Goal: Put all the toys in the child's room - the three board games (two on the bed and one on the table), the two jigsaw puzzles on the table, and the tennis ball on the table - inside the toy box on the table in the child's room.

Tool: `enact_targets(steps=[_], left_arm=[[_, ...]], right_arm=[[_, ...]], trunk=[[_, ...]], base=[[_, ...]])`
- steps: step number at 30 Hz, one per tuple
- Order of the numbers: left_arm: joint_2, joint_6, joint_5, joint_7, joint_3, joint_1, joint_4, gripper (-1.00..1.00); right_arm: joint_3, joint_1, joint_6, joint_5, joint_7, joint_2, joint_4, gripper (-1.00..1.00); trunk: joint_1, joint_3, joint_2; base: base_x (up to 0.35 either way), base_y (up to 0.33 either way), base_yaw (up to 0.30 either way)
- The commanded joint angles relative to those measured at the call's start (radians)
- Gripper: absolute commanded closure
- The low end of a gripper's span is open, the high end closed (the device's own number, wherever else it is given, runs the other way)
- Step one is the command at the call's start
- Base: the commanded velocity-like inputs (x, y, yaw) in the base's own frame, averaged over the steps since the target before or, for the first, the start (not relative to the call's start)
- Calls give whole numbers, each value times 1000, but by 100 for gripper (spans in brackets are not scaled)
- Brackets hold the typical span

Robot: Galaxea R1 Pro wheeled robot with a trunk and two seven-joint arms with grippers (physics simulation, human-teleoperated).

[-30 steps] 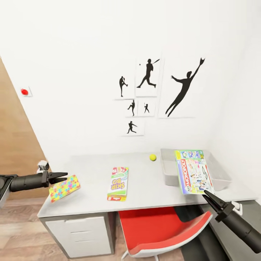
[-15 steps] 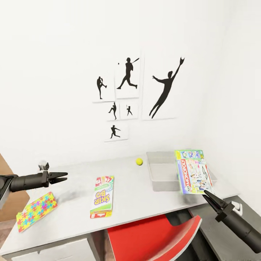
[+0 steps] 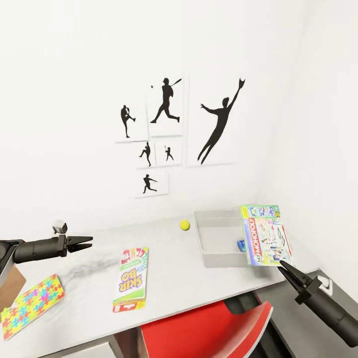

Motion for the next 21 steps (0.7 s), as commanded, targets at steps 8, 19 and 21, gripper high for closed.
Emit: enact_targets(steps=[8,19,21], left_arm=[[0,10,0,-4,0,-1,0,-100],[0,10,0,-4,0,-1,0,-100],[0,10,0,-4,-1,-1,0,-100]], right_arm=[[-1,-1,-3,6,7,3,0,100],[-2,-1,-4,9,8,4,0,100],[-2,-1,-4,9,8,4,0,100]], trunk=[[1,-2,-2],[1,-2,-2],[1,-2,-2]], base=[[147,0,0],[113,0,0],[13,0,0]])
